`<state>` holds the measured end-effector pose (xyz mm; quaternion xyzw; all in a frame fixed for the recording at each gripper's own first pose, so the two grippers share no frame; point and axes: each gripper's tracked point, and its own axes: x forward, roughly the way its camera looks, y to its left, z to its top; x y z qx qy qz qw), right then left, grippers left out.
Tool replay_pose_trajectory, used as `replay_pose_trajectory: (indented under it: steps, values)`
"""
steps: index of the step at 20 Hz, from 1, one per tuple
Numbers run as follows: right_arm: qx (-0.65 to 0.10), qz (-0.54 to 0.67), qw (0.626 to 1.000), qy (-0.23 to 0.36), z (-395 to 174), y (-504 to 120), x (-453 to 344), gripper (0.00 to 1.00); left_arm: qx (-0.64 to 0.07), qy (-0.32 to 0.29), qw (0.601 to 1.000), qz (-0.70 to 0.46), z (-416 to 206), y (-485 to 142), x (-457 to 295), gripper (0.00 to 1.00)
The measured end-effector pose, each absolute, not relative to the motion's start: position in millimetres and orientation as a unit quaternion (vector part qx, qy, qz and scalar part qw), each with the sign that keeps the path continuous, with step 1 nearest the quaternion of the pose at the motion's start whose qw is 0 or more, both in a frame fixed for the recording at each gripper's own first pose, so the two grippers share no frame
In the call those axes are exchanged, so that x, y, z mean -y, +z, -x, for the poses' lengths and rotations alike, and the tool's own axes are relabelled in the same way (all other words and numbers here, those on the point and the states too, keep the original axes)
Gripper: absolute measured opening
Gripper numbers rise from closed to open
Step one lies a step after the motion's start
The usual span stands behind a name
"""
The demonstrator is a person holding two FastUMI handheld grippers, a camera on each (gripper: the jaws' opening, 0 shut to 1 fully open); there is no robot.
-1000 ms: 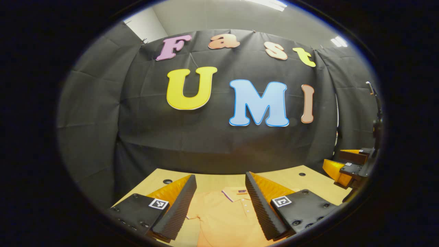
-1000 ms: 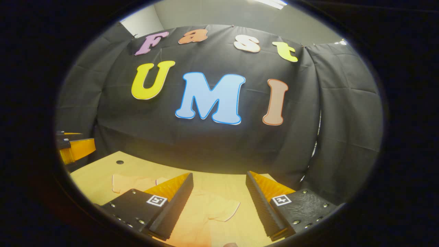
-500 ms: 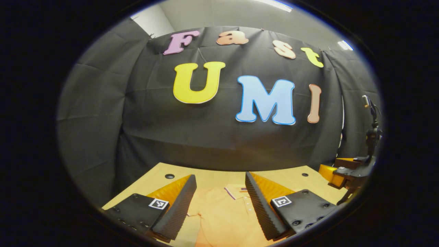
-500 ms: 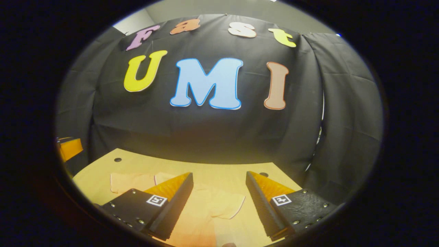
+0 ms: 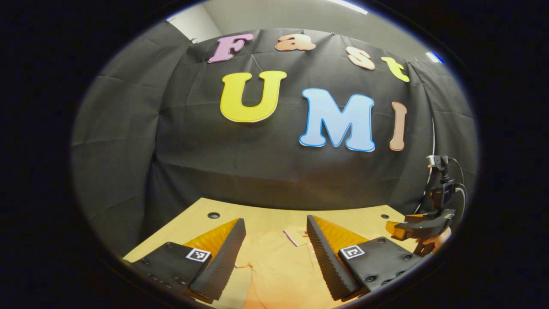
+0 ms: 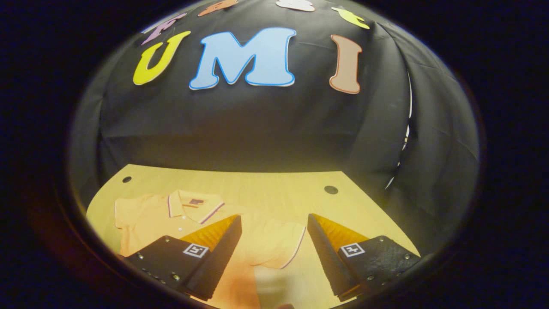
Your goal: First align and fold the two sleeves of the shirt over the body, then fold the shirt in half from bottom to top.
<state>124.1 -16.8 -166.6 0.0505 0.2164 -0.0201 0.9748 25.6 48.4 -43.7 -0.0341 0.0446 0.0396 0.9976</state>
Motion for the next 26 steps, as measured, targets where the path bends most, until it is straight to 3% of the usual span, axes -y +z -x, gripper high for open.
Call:
replay_pose_trajectory:
  steps: [13, 21, 22, 23, 25, 26]
  values:
    - [-0.367, -0.109, 0.923, -0.028, -168, -297, 28, 0.96, -0.073, 0.065, 0.995, 0.037, -16, -65, -49, 0.94]
    - [-0.386, -0.135, 0.912, -0.031, -169, -314, 30, 0.96, -0.079, 0.073, 0.993, 0.041, -16, -70, -40, 0.94]
    - [-0.389, -0.129, 0.911, -0.038, -167, -316, 34, 0.9, -0.08, 0.073, 0.993, 0.043, -15, -71, -38, 0.94]
    - [-0.388, -0.13, 0.912, -0.037, -168, -317, 34, 0.75, -0.081, 0.074, 0.993, 0.044, -14, -71, -35, 0.94]
    - [-0.39, -0.128, 0.911, -0.03, -168, -317, 33, 0.7, -0.079, 0.075, 0.993, 0.047, -11, -70, -33, 0.94]
    - [-0.391, -0.133, 0.91, -0.032, -168, -314, 33, 0.52, -0.077, 0.074, 0.993, 0.048, -9, -69, -31, 0.94]
